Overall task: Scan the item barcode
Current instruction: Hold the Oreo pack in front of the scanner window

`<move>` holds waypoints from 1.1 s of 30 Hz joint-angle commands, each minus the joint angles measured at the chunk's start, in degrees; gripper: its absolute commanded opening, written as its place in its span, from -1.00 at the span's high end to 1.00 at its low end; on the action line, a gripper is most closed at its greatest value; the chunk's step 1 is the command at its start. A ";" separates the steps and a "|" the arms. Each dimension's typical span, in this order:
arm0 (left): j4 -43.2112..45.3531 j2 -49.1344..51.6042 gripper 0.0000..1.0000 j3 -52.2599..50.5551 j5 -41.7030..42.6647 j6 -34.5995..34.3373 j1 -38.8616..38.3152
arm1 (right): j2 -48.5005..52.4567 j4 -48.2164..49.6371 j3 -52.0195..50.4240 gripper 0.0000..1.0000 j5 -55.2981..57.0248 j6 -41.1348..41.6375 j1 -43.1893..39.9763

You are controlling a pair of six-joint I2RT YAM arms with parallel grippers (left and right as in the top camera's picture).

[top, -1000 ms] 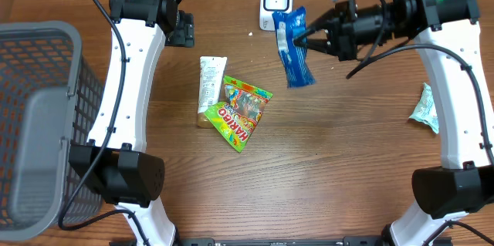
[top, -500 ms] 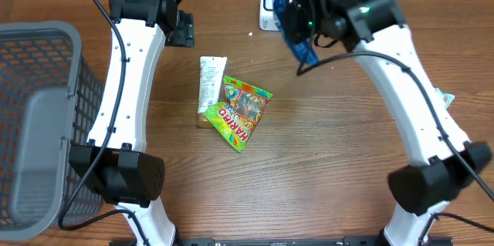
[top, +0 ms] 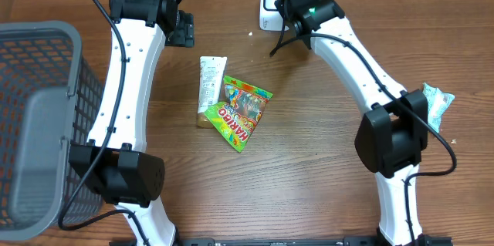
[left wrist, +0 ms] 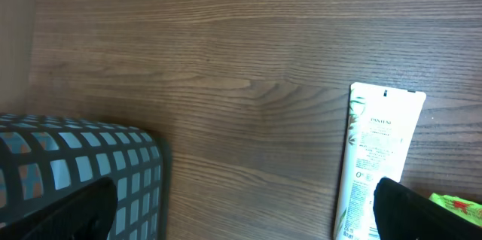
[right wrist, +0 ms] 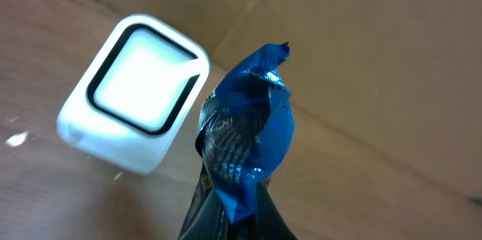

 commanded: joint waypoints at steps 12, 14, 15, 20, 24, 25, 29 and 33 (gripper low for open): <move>0.22 0.83 -0.99 -0.04 -0.76 0.87 -0.35 | 7.61 11.85 0.61 0.93 4.74 -13.66 1.53; 0.22 0.83 -0.99 -0.04 -0.76 0.87 -0.35 | 8.44 12.87 0.61 0.92 4.72 -14.75 2.16; 0.22 0.83 -0.99 -0.04 -0.74 0.87 -0.35 | 8.57 13.35 0.59 0.92 4.68 -15.23 2.38; 0.22 0.83 -1.00 -0.04 -0.76 0.87 -0.35 | 10.60 15.78 0.59 0.93 4.37 -18.45 3.72; 0.22 0.83 -1.00 -0.04 -0.76 0.87 -0.35 | 12.09 16.59 0.61 0.93 6.43 -20.98 3.87; 0.22 0.83 -1.00 -0.04 -0.76 0.87 -0.35 | 12.09 16.83 0.59 0.93 7.41 -21.64 3.87; 0.22 0.83 -1.00 -0.04 -0.76 0.87 -0.35 | 12.09 19.76 0.61 0.93 11.34 -27.06 3.93; 0.22 0.83 -0.99 -0.04 -0.76 0.87 -0.35 | 12.09 22.12 0.61 0.93 12.68 -30.67 3.91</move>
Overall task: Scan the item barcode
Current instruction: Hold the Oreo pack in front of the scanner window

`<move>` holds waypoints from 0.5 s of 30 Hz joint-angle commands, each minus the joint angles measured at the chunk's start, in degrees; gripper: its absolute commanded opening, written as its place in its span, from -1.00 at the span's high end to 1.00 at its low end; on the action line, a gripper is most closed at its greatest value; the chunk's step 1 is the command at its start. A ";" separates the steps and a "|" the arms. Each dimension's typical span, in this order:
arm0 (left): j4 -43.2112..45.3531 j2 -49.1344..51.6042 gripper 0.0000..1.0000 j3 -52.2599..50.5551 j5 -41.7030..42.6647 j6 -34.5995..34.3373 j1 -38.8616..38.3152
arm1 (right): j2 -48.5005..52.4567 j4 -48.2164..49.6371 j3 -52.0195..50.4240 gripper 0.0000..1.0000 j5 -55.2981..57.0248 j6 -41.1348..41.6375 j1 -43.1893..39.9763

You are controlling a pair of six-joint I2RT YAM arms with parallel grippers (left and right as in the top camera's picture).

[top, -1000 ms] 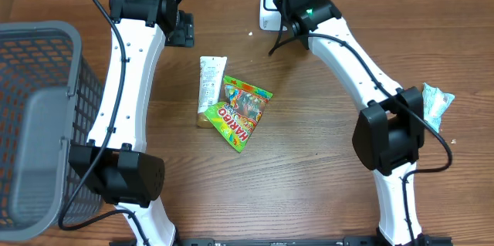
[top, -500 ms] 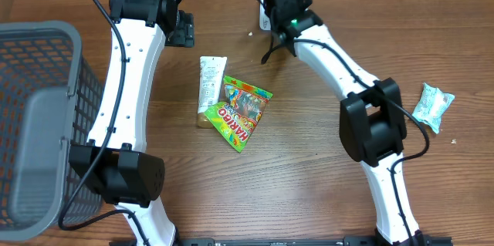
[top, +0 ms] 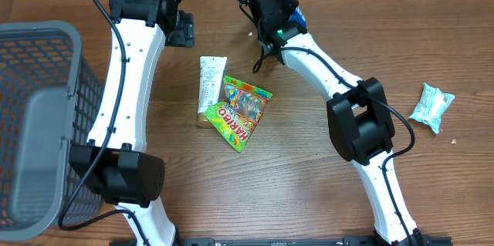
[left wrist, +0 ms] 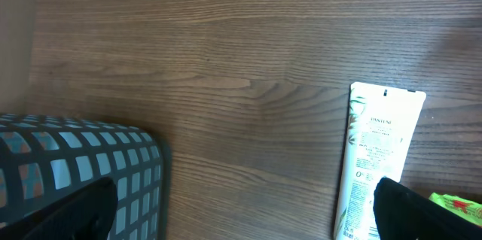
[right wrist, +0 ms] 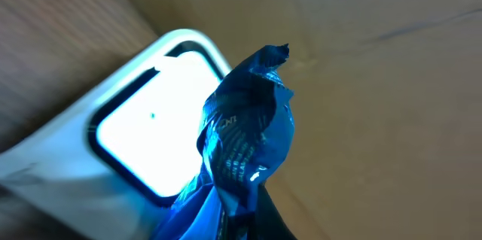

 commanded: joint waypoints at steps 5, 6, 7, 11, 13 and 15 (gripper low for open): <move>0.26 0.83 -1.00 -0.04 -0.74 0.87 -0.35 | -0.20 2.36 0.61 0.93 1.07 -10.45 -0.15; 0.26 0.83 -0.99 -0.04 -0.74 0.87 -0.35 | -0.20 2.54 0.61 0.92 0.46 -11.89 -0.15; 0.26 0.83 -1.00 -0.04 -0.74 0.87 -0.35 | -0.20 2.78 0.61 0.93 0.17 -13.14 -0.15; 0.26 0.83 -0.99 -0.04 -0.74 0.87 -0.35 | -0.20 7.26 0.61 0.92 -0.02 -16.39 -0.37; 0.26 0.83 -1.00 -0.04 -0.74 0.87 -0.35 | -0.20 9.31 0.61 0.92 -0.52 -18.60 -0.63; 0.26 0.83 -0.99 -0.04 -0.72 0.87 -0.35 | -0.20 10.73 0.61 0.93 -1.60 -19.21 -0.94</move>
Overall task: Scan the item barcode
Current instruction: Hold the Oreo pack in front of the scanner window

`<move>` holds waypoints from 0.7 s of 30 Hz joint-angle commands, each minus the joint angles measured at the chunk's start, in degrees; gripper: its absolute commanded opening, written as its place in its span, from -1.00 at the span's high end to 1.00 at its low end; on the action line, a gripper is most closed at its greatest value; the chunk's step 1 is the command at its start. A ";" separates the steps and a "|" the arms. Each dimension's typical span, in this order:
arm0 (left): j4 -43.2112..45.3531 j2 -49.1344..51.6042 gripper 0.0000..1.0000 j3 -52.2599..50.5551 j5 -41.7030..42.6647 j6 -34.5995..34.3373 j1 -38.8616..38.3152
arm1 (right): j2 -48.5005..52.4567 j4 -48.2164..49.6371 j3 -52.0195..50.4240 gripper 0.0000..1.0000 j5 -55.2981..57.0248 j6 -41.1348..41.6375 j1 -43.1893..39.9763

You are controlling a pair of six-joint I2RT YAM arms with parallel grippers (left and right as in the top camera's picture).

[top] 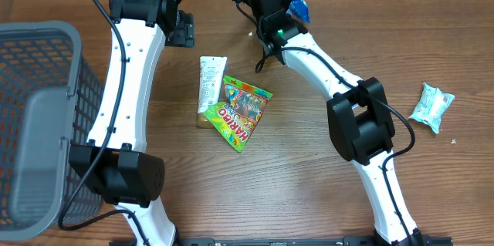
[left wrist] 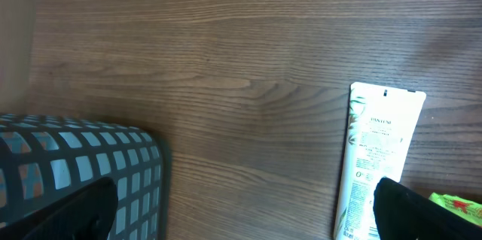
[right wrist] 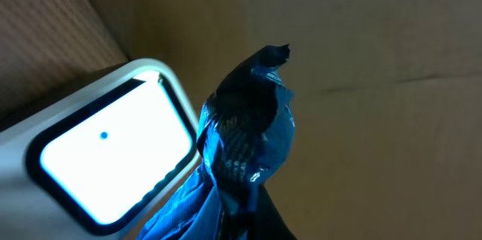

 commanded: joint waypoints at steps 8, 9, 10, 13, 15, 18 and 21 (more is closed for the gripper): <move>0.22 0.83 -0.99 -0.04 -0.74 0.87 -0.35 | -0.24 6.14 0.63 0.92 -3.82 -3.85 -2.71; 0.22 0.83 -1.00 -0.04 -0.74 0.87 -0.35 | -0.24 6.12 0.63 0.93 -3.82 -4.02 -2.99; 0.22 0.83 -1.00 -0.04 -0.72 0.87 -0.35 | -0.24 6.12 0.63 0.92 -3.89 -4.96 -3.21; 0.22 0.83 -0.99 -0.04 -0.74 0.87 -0.35 | -0.24 6.14 0.63 0.93 -4.20 -6.80 -3.69; 0.22 0.83 -0.99 -0.04 -0.74 0.87 -0.35 | -0.24 6.14 0.63 0.92 -4.26 -6.80 -3.72; 0.22 0.83 -0.99 -0.04 -0.74 0.87 -0.35 | -0.24 6.12 0.63 0.92 -4.42 -6.80 -3.72; 0.22 0.83 -0.99 -0.04 -0.74 0.87 -0.35 | -0.24 5.44 0.63 0.93 -5.57 -6.80 -3.72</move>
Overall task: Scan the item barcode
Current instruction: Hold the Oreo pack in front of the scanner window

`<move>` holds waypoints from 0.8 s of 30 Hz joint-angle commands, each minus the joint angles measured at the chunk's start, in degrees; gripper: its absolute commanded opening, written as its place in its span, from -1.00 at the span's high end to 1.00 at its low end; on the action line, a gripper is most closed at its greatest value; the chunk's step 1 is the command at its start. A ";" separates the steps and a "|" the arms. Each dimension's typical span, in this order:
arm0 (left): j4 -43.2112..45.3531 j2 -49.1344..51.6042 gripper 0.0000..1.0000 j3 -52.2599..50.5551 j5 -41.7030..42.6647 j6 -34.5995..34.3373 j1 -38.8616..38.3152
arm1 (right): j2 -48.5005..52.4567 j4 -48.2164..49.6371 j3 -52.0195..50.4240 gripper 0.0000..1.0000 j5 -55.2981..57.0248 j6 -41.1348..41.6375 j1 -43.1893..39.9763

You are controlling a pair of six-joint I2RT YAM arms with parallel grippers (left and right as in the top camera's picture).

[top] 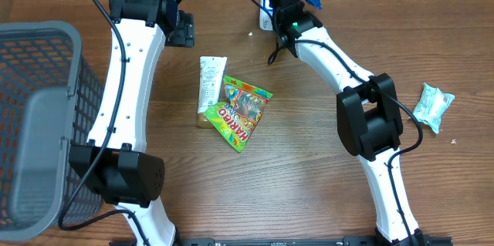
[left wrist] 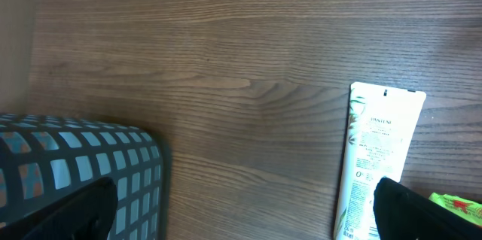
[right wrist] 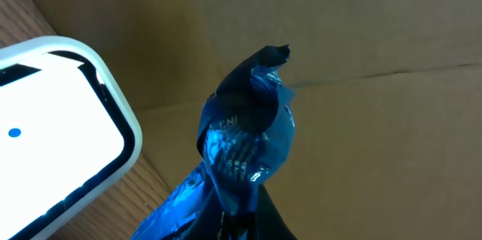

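My right gripper is shut on a crumpled blue foil packet, held at the table's far edge; from above the blue packet shows just right of the white scanner. In the right wrist view the scanner with its lit window lies at the left, the packet off to its right against a cardboard wall. My left gripper hangs open above bare table, its fingers wide apart, near the back left.
A white Pantene tube and a green Haribo bag lie mid-table. A grey mesh basket fills the left side. A pale green packet rests at the right edge. Cardboard walls close the back.
My right gripper has shifted right with the blue packet: the scanner's window sat under the packet and now lies off to the left. The left arm is unchanged.
My right gripper held the blue packet above the scanner with the window to its left. Later the packet was close over the lit window, then at its right edge. Now it is beside the scanner by the cardboard wall. The left arm stayed still.
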 commanded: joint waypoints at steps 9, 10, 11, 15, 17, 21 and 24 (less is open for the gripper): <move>0.24 0.83 -0.99 -0.04 -0.76 0.85 -0.35 | -0.26 -0.17 0.63 0.92 -0.98 -0.35 0.28; 0.24 0.83 -0.99 -0.04 -0.74 0.85 -0.35 | -0.26 -0.20 0.63 0.93 -0.98 -0.35 0.28; 0.24 0.83 -0.99 -0.04 -0.76 0.85 -0.35 | -0.26 -0.20 0.63 0.93 -0.98 -0.35 0.28; 0.24 0.83 -0.99 -0.04 -0.76 0.85 -0.35 | -0.37 -0.98 0.63 0.93 -0.98 -0.35 0.28; 0.24 0.83 -0.99 -0.04 -0.76 0.85 -0.35 | -1.22 -5.44 0.63 0.93 -1.25 0.09 0.28; 0.24 0.83 -0.99 -0.04 -0.76 0.85 -0.35 | -5.27 -14.62 0.61 0.93 -4.17 5.88 0.28; 0.24 0.83 -1.00 -0.04 -0.76 0.85 -0.35 | -9.79 -19.65 0.63 0.93 -5.73 10.91 0.28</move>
